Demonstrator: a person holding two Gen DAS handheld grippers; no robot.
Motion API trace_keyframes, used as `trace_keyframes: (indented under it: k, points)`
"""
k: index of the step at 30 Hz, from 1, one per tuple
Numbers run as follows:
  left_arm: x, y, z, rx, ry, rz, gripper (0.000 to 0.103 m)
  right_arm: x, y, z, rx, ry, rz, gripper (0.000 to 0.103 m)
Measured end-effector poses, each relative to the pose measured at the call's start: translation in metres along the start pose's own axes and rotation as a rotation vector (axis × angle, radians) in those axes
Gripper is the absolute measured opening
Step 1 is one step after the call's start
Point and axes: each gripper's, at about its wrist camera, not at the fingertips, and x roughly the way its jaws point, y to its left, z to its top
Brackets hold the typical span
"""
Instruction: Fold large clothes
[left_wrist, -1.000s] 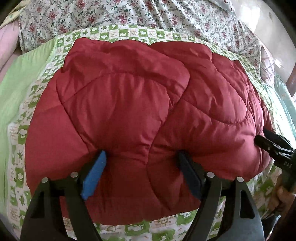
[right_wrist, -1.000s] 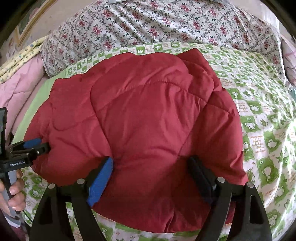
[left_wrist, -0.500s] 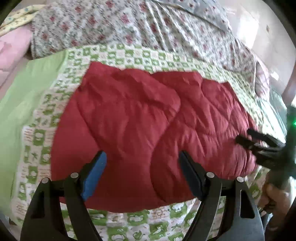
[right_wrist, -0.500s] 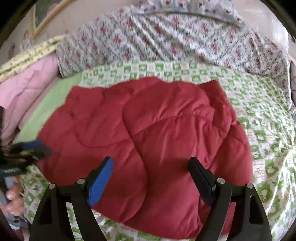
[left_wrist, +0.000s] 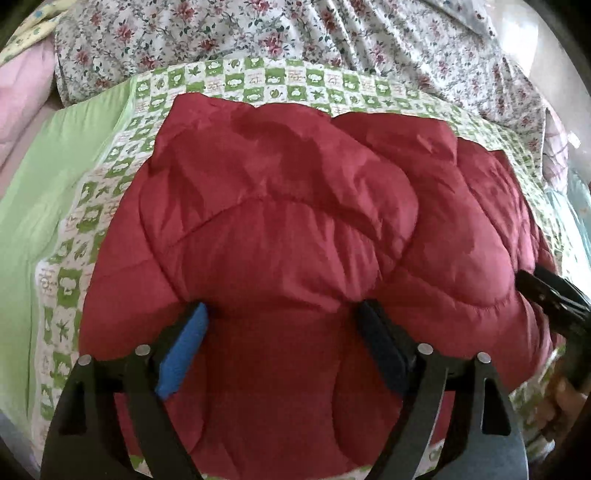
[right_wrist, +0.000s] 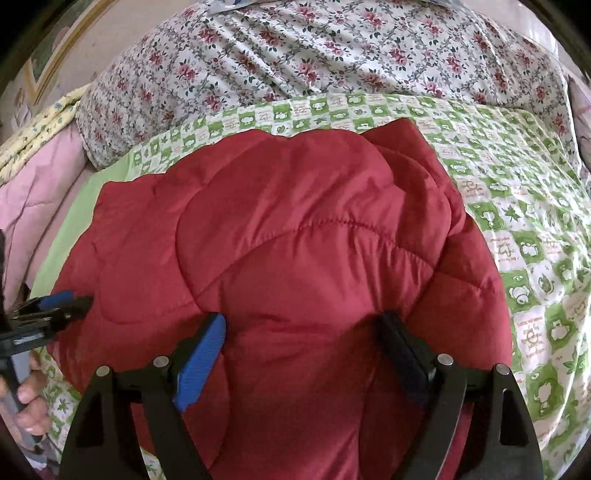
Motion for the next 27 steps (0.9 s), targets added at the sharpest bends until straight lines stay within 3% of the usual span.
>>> trace_keyframes:
  k: [4, 9, 14, 20, 27]
  points:
    - [0.006, -0.003, 0.004, 0.008, 0.004, 0.026, 0.089, -0.004, -0.002, 0.003, 0.022, 0.000, 0.011, 0.086]
    - [0.007, -0.004, 0.002, 0.014, -0.007, 0.038, 0.089, -0.034, 0.015, -0.001, -0.032, -0.088, 0.013, 0.086]
    - [0.008, -0.003, 0.003, 0.014, -0.010, 0.040, 0.089, -0.011, 0.020, -0.006, -0.064, -0.012, -0.021, 0.086]
    - [0.005, -0.003, 0.002, 0.012, -0.011, 0.041, 0.089, -0.003, 0.011, -0.008, -0.046, -0.018, -0.019, 0.086]
    - [-0.031, 0.007, -0.020, -0.055, -0.046, -0.039, 0.089, -0.004, 0.011, -0.010, -0.037, -0.030, -0.013, 0.087]
